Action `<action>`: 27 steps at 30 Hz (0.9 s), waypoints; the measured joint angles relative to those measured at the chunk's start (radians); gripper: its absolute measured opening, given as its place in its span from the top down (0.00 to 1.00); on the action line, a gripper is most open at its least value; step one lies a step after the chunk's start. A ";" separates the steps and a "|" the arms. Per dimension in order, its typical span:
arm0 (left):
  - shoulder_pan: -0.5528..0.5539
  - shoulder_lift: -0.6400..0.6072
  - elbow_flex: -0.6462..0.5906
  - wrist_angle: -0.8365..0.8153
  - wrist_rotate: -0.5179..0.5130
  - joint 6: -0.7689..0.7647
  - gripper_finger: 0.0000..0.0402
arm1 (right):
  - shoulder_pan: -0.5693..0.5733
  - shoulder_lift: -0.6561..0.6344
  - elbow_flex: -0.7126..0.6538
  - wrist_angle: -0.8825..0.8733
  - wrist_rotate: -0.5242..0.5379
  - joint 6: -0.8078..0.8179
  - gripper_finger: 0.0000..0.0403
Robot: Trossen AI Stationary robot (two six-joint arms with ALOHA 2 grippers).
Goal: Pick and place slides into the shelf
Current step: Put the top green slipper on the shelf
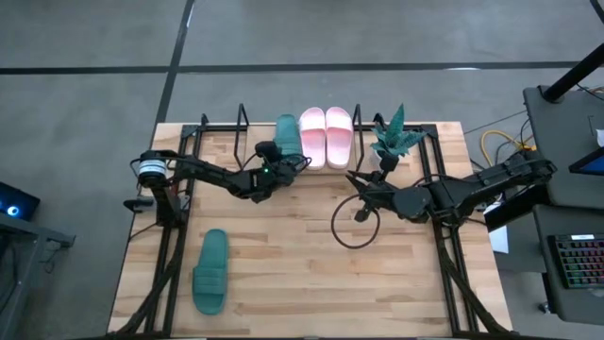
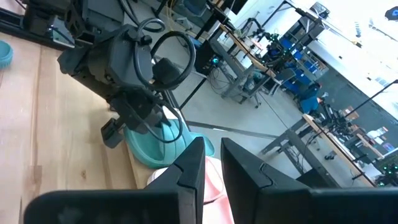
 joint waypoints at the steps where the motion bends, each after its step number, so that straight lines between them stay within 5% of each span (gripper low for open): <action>1: 0.000 0.000 0.000 0.002 0.003 0.000 1.00 | 0.000 0.000 0.000 0.000 0.000 0.000 0.89; 13: 0.001 -0.002 0.000 -0.001 0.110 -0.004 0.98 | 0.000 0.000 0.000 0.000 0.000 0.000 0.89; 27: -0.003 -0.021 0.004 -0.011 0.217 -0.013 0.59 | 0.000 0.001 0.000 0.000 0.000 0.000 0.89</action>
